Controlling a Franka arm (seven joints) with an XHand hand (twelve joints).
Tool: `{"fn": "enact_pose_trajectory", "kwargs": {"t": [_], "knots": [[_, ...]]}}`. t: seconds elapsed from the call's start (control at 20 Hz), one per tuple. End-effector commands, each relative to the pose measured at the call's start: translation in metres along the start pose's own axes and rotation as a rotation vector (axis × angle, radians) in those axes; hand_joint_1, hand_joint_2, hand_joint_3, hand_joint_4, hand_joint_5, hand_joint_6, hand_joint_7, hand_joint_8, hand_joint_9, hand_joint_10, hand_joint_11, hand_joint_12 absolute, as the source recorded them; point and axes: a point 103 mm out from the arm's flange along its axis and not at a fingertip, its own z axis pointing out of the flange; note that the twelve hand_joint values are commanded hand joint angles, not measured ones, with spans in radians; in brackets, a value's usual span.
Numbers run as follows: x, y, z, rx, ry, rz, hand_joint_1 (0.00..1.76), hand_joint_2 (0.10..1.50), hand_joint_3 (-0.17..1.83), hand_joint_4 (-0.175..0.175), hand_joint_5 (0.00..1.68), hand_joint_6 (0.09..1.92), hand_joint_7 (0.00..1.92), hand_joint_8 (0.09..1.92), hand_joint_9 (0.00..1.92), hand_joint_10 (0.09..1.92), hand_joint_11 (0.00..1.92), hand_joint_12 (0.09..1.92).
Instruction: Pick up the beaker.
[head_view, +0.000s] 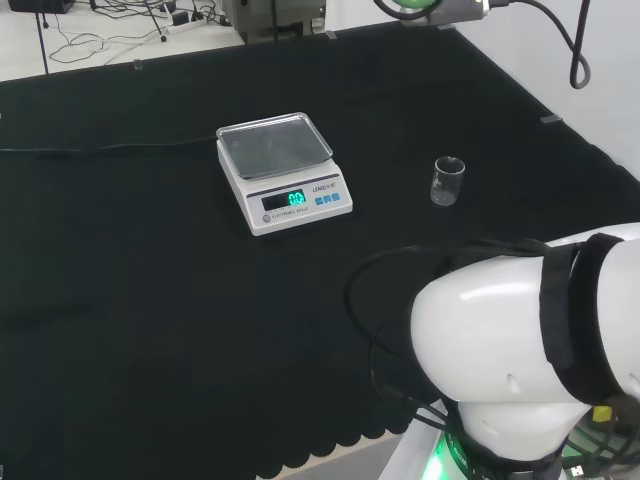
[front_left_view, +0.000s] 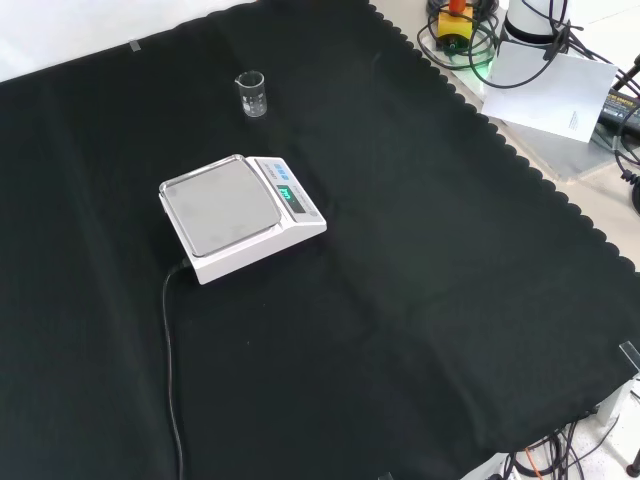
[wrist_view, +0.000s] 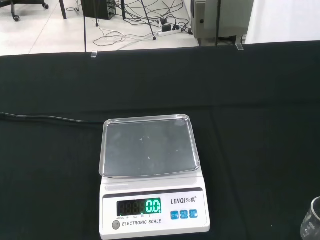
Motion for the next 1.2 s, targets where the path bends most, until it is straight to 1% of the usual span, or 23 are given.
{"fn": "enact_pose_trajectory", "kwargs": {"t": [0.05, 0.1, 0.15, 0.3, 0.4, 0.6, 0.8, 0.9, 1.0, 1.2], "knots": [[-0.002, 0.004, 0.003, -0.002, -0.01, -0.002, 0.68, 1.04, -0.09, 0.034, 0.52, 0.39, 0.42, 0.62, 0.52, 0.72, 0.17, 1.31], [-0.004, 0.008, 0.007, 0.005, -0.011, -0.003, 0.64, 1.04, -0.1, 0.032, 0.46, 0.31, 0.36, 0.62, 0.45, 0.75, 0.08, 1.34], [-0.007, 0.013, 0.011, 0.014, -0.01, -0.004, 0.61, 1.04, -0.1, 0.031, 0.44, 0.27, 0.33, 0.62, 0.41, 0.76, 0.04, 1.35], [-0.014, 0.03, 0.023, 0.042, 0.002, 0.002, 0.6, 1.04, -0.11, 0.029, 0.43, 0.21, 0.3, 0.63, 0.37, 0.79, 0.0, 1.35], [-0.022, 0.042, 0.032, 0.052, 0.011, 0.012, 0.59, 1.04, -0.11, 0.029, 0.43, 0.2, 0.29, 0.63, 0.37, 0.79, 0.0, 1.35], [-0.038, 0.064, 0.054, 0.075, 0.062, 0.018, 0.59, 1.05, -0.12, 0.027, 0.44, 0.2, 0.29, 0.63, 0.37, 0.79, 0.0, 1.35], [-0.05, 0.079, 0.08, 0.089, 0.105, 0.025, 0.6, 1.05, -0.12, 0.026, 0.44, 0.19, 0.29, 0.63, 0.37, 0.79, 0.0, 1.35], [-0.056, 0.085, 0.094, 0.104, 0.124, 0.031, 0.6, 1.05, -0.12, 0.025, 0.44, 0.19, 0.29, 0.63, 0.37, 0.79, 0.0, 1.35], [-0.062, 0.087, 0.107, 0.107, 0.151, 0.034, 0.6, 1.05, -0.12, 0.024, 0.44, 0.19, 0.29, 0.63, 0.37, 0.8, 0.0, 1.35], [-0.072, 0.089, 0.129, 0.122, 0.161, 0.051, 0.6, 1.05, -0.12, 0.022, 0.45, 0.19, 0.29, 0.64, 0.37, 0.8, 0.0, 1.35]]}}
